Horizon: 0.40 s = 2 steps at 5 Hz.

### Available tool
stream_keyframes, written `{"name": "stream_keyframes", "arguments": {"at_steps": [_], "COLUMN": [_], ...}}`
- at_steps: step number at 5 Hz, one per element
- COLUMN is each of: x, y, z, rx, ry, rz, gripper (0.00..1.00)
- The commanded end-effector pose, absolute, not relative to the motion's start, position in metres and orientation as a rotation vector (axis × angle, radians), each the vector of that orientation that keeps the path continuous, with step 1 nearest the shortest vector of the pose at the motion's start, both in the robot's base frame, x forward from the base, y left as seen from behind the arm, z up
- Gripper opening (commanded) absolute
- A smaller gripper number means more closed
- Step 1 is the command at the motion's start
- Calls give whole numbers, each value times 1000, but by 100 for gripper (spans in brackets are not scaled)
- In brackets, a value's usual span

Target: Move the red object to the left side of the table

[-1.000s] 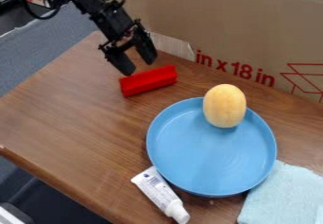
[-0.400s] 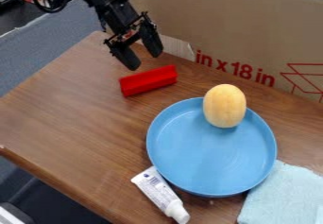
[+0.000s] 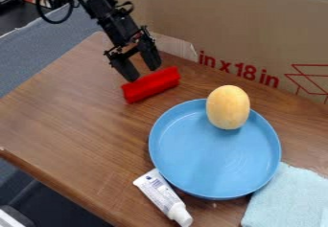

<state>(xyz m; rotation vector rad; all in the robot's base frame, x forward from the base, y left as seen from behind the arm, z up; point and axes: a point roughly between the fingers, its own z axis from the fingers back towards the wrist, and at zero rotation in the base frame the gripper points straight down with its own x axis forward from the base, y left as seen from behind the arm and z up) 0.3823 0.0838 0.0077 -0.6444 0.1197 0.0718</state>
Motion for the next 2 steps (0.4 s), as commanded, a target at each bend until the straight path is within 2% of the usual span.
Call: {"name": "stream_keyframes", "arguments": {"at_steps": [1, 2], "x": [389, 386], "y": [86, 83], "z": [31, 36], "rx": [-592, -591], "ry": [63, 67], "rz": [32, 27], "gripper": [100, 100]}}
